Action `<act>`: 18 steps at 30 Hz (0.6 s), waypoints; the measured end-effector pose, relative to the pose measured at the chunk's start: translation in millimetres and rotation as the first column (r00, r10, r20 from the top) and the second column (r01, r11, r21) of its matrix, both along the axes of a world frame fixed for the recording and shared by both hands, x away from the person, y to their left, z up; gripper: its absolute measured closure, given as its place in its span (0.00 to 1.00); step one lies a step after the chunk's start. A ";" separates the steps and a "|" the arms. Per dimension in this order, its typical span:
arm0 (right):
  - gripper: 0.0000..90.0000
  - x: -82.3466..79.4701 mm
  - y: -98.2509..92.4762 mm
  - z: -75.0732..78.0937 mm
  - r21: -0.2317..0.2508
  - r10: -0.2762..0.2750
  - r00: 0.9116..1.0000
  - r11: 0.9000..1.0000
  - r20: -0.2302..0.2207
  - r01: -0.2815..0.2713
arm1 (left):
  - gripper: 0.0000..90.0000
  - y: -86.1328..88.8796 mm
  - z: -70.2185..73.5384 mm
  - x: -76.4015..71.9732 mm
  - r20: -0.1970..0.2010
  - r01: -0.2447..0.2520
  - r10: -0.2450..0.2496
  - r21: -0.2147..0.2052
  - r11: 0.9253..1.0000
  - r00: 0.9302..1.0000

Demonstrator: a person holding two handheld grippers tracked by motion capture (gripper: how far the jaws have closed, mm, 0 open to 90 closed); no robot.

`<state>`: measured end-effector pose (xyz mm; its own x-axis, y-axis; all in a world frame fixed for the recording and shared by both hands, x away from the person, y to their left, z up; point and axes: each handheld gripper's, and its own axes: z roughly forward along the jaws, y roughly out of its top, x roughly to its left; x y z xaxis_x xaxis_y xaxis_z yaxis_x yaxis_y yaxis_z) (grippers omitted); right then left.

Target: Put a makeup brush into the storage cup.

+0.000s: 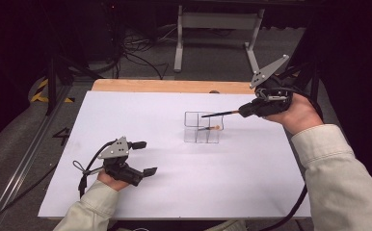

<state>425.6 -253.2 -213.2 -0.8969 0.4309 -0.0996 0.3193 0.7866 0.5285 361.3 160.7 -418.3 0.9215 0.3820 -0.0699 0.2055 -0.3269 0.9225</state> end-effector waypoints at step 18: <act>0.93 21.8 17.3 0.0 -0.119 -0.056 0.998 0.992 -0.040 0.051 | 0.04 -0.4 0.4 0.7 -0.001 0.003 -0.003 -0.004 1.000 1.000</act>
